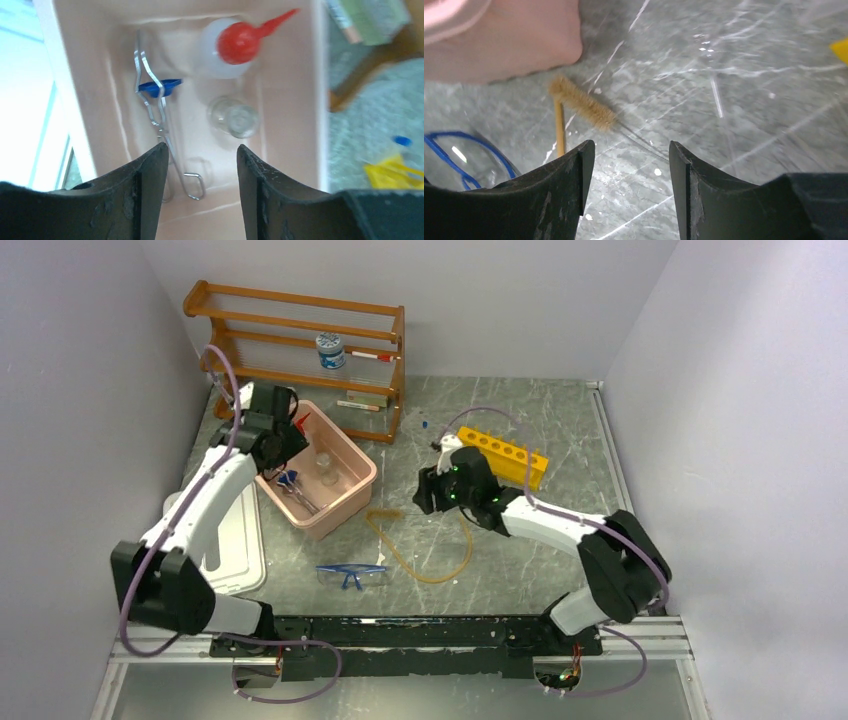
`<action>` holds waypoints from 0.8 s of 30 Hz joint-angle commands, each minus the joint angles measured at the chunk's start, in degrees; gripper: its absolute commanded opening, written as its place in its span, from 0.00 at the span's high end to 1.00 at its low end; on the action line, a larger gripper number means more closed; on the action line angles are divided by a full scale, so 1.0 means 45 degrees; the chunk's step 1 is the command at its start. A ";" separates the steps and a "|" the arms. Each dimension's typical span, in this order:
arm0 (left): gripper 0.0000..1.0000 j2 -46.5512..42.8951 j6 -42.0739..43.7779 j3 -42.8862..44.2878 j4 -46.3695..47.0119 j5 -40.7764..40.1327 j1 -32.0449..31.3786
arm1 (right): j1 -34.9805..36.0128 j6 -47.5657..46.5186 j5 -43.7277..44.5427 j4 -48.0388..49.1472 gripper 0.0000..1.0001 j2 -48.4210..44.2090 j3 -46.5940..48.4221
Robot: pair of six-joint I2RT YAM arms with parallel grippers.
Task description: Organize the chemistry lab equipment
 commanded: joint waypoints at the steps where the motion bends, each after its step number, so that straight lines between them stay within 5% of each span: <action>1: 0.42 -0.1469 0.2489 0.0283 0.1771 0.1993 0.0054 | 0.0381 -0.2921 -0.1508 0.1612 0.41 0.0969 0.0044; 6: 0.26 -0.3058 0.4335 -0.0009 0.4271 0.5619 0.0052 | 0.0394 -0.4574 -0.2056 0.2217 0.42 0.1907 0.0053; 11: 0.21 -0.3258 0.5433 0.0466 0.5005 0.7693 0.0058 | 0.0394 -0.6822 -0.2677 0.0803 0.45 0.2642 0.0765; 18: 0.18 -0.4049 0.5633 -0.0005 0.6387 0.8410 0.0065 | 0.0410 -0.8261 -0.3732 -0.1097 0.54 0.3286 0.1498; 24: 0.19 -0.4028 0.5456 0.0097 0.6531 0.8567 0.0061 | 0.0513 -0.8554 -0.2509 -0.2210 0.54 0.3791 0.2134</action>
